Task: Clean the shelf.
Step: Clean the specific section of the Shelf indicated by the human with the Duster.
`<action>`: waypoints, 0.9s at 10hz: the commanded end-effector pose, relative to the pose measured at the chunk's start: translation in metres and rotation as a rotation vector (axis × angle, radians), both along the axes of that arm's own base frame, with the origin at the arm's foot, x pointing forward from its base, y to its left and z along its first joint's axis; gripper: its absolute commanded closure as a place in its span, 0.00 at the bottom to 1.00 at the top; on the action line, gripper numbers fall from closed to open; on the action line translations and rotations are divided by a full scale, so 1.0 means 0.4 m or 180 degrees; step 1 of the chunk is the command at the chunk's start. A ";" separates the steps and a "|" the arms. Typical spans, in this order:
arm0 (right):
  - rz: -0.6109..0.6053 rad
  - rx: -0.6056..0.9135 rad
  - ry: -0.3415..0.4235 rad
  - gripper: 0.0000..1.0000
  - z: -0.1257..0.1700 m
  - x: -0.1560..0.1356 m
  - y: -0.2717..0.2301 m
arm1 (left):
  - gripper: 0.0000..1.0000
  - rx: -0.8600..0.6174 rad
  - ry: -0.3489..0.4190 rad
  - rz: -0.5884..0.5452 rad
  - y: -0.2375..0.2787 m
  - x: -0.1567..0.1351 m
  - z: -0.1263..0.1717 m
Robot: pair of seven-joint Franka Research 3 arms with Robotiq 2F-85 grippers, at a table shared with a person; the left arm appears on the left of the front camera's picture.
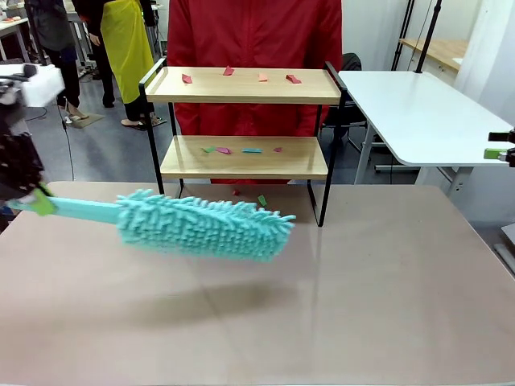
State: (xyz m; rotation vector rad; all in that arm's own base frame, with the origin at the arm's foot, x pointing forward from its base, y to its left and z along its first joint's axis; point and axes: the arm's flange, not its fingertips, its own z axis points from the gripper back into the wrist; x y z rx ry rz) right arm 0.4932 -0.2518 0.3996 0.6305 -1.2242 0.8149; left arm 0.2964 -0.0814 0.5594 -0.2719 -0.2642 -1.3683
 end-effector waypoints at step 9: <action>0.0007 -0.0005 -0.0019 0.00 0.008 0.002 0.004 | 0.87 -0.0385 0.0230 0.1379 -0.371 0.036 -0.201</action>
